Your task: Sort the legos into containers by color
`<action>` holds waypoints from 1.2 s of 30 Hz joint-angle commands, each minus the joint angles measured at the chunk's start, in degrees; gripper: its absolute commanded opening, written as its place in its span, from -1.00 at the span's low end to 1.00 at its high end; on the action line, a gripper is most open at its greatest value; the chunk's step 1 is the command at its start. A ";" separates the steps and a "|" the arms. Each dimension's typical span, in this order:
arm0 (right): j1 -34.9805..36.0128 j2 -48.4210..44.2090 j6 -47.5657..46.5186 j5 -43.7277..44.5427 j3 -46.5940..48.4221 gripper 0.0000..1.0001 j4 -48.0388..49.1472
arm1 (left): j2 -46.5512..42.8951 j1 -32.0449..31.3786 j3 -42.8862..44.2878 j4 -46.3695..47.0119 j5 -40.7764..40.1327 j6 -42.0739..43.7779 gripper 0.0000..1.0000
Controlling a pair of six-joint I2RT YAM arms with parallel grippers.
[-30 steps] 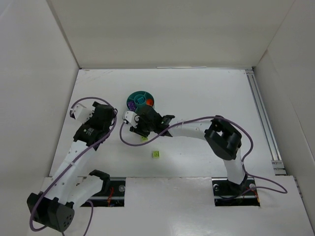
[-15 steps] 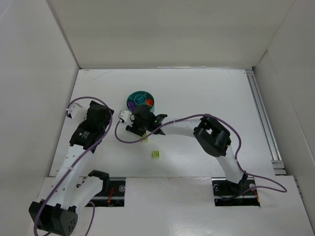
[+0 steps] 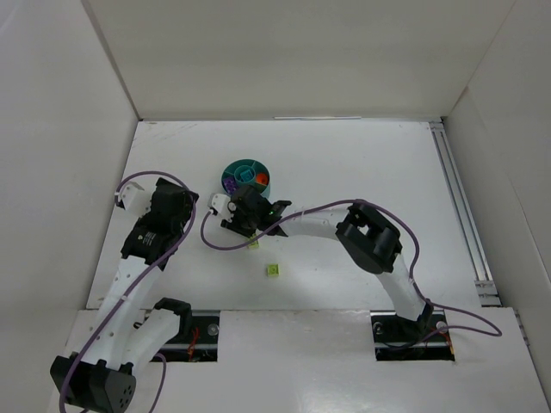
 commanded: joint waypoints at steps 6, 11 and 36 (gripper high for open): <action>0.38 0.85 0.62 2.33 1.62 -0.44 -0.99 | -0.25 0.33 -0.47 1.25 -1.06 0.40 1.00; 0.38 0.85 0.00 1.72 1.61 -0.61 -0.99 | -0.25 0.33 -0.47 1.25 -1.06 0.40 1.00; 0.38 -11.45 -2.90 -0.22 -2.34 -0.63 2.88 | -0.25 0.33 -0.47 1.78 -0.54 0.93 1.00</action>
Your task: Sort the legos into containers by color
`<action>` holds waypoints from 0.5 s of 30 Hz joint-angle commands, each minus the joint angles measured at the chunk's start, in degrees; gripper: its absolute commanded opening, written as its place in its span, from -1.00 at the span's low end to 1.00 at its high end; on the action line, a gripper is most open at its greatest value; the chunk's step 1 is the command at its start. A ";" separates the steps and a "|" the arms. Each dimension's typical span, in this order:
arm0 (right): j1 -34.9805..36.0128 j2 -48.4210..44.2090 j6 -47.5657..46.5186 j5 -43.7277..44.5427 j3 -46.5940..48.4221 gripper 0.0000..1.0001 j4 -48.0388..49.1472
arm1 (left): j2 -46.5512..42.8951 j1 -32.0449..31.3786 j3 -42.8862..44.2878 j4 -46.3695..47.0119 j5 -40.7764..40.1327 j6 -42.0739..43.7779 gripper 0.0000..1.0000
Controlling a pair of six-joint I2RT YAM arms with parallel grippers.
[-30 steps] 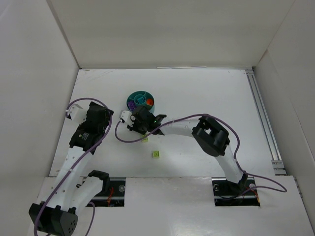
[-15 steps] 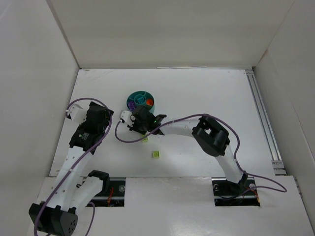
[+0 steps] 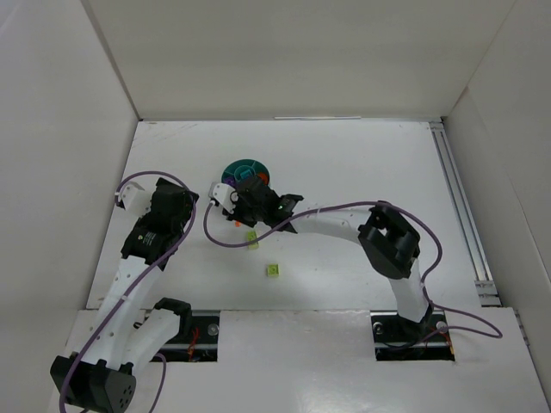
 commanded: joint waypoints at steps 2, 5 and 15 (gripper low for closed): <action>0.40 -2.50 -1.35 -0.84 0.73 -0.54 3.40 | -0.25 0.33 -0.38 1.73 -0.58 0.76 1.00; 0.40 0.75 -1.35 -1.54 2.23 -0.40 3.40 | 0.28 0.33 -0.38 1.73 -0.58 0.76 1.00; 0.40 6.92 -0.73 -1.54 6.18 -0.14 2.35 | 0.28 0.33 -0.38 1.73 -0.58 0.76 1.00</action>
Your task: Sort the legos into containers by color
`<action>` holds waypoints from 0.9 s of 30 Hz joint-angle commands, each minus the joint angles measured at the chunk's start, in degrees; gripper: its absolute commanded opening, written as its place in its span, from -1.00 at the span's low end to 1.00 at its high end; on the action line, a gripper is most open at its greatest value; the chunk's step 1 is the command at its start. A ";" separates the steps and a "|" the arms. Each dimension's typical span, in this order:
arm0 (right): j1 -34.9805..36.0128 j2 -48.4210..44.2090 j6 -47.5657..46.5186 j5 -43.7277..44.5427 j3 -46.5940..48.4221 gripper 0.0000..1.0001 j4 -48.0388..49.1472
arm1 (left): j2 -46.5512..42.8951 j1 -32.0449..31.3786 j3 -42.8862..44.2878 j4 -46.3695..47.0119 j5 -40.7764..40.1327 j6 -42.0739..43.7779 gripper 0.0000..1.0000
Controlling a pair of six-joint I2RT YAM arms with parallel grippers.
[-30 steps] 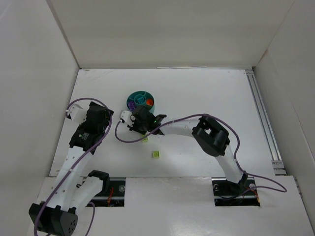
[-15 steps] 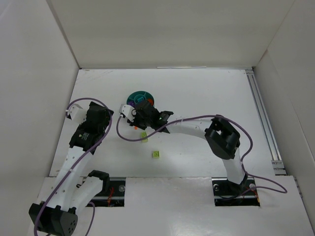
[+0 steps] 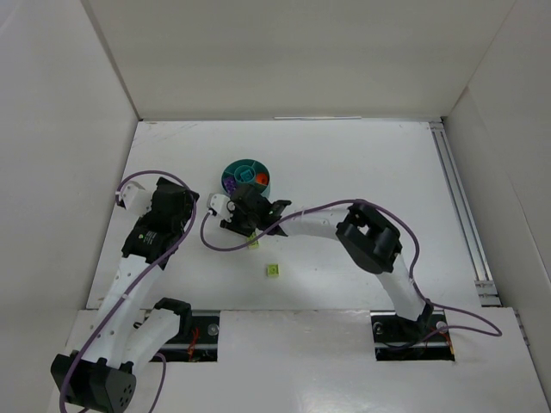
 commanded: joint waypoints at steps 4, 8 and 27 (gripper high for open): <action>0.38 1.97 0.54 -0.64 4.26 -0.11 1.15 | -0.20 0.33 -0.38 1.23 -0.60 0.76 1.00; 0.38 2.67 0.54 -0.12 4.27 -0.09 1.15 | -0.20 0.33 -0.38 1.23 -0.60 0.76 1.00; 0.38 1.53 1.07 2.70 1.19 -0.39 0.62 | -0.20 0.33 -0.38 1.75 -0.07 1.28 1.00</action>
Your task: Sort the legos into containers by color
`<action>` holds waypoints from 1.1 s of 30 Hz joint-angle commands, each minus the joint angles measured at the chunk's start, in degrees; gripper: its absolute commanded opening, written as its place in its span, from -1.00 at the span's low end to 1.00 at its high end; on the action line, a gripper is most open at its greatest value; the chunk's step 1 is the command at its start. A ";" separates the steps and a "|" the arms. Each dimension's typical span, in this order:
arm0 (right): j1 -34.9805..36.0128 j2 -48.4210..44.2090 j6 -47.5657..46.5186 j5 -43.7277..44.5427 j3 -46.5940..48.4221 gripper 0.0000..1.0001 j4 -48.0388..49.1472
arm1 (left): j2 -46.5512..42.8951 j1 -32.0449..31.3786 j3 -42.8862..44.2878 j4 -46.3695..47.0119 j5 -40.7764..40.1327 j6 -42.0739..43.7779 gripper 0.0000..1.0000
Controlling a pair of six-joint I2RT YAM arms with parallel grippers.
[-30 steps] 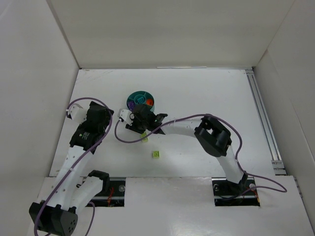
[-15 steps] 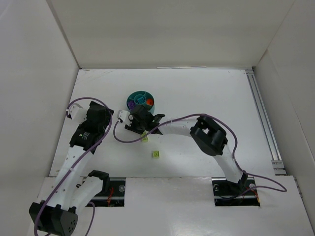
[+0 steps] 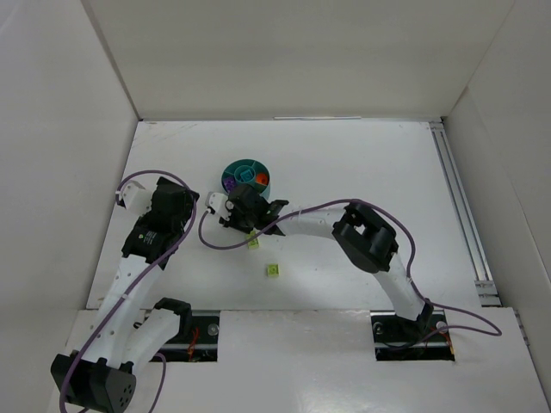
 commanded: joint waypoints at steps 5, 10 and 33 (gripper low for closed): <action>0.38 -2.41 0.98 0.88 -2.11 -0.41 0.66 | -0.20 0.33 -0.38 1.43 -0.14 0.83 1.00; 0.38 -2.41 0.98 0.88 -2.64 -0.27 0.66 | -0.20 0.33 -0.38 1.43 -0.14 0.83 1.00; 0.38 -3.99 -0.69 -0.96 -2.91 -0.71 1.72 | 0.33 0.33 -0.38 1.96 0.92 1.35 1.00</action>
